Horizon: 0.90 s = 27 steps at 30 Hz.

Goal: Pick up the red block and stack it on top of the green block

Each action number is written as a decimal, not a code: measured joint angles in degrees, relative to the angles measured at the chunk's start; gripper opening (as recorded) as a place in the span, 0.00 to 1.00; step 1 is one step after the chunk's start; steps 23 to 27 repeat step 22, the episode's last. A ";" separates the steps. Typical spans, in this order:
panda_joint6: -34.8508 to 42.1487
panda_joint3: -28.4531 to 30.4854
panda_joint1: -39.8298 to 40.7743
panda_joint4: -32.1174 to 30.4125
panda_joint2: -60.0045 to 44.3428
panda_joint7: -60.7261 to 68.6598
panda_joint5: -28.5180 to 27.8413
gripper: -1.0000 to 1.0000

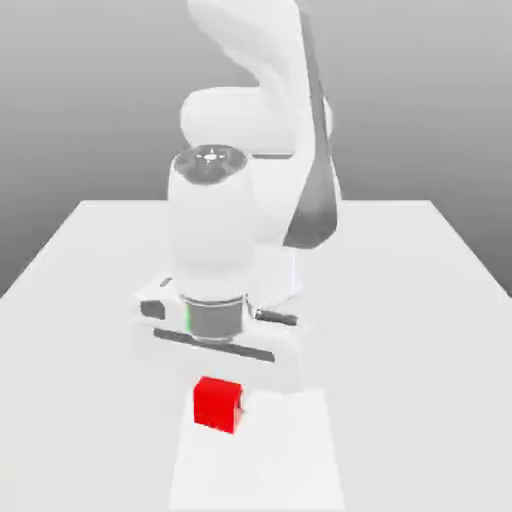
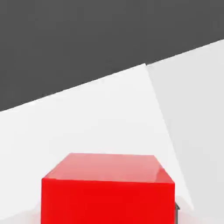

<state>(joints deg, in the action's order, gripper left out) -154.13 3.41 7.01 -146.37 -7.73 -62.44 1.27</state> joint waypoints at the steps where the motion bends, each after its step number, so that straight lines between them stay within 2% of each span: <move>1: 1.05 1.01 0.66 2.05 -1.03 -1.54 0.47 0.00; 13: 13.53 12.70 11.21 26.92 -14.55 -18.95 8.52 0.00; 16: 10.30 12.12 13.05 28.94 -20.09 -18.79 11.13 0.00; 17: 8.81 11.61 13.52 29.19 -21.87 -18.40 11.89 1.00; 27: 8.81 11.61 13.52 29.19 -21.87 -18.40 11.89 1.00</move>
